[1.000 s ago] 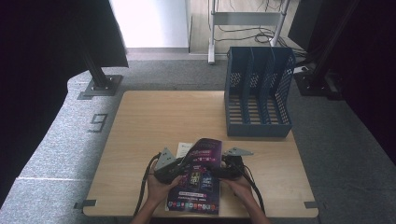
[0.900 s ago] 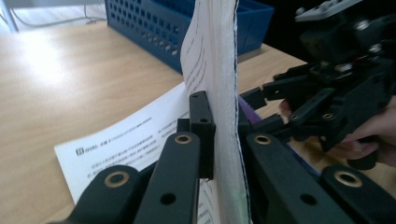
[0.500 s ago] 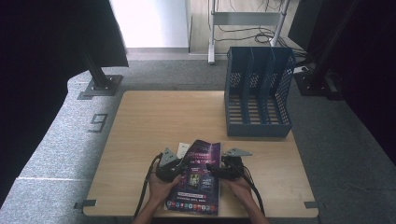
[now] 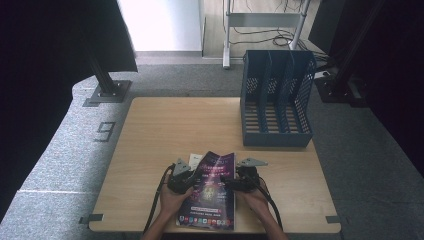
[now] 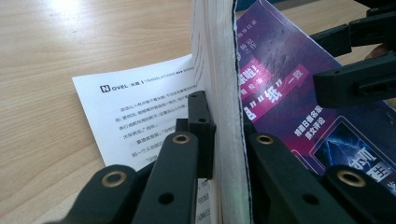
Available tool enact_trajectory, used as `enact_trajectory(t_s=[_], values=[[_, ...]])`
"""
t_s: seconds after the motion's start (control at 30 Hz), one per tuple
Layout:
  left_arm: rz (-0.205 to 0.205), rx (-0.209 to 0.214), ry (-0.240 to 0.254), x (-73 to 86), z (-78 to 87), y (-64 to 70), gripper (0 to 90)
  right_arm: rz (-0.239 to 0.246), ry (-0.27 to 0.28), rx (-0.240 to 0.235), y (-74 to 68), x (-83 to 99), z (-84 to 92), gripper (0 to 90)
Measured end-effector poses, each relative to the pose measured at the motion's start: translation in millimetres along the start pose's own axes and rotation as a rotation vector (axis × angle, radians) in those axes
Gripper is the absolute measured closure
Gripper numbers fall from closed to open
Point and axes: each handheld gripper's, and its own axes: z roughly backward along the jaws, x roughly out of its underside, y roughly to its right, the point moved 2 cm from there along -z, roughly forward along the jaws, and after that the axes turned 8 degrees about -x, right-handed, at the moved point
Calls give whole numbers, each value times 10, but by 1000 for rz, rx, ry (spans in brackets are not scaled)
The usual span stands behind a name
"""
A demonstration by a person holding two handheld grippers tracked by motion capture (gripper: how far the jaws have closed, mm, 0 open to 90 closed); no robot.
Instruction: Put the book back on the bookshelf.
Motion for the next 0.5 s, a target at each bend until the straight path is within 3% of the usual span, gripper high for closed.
enact_trajectory(t_s=[0.5], values=[[8,11,-20,34,-51,-51,847,1,-27,1,31,-42,-93,265]])
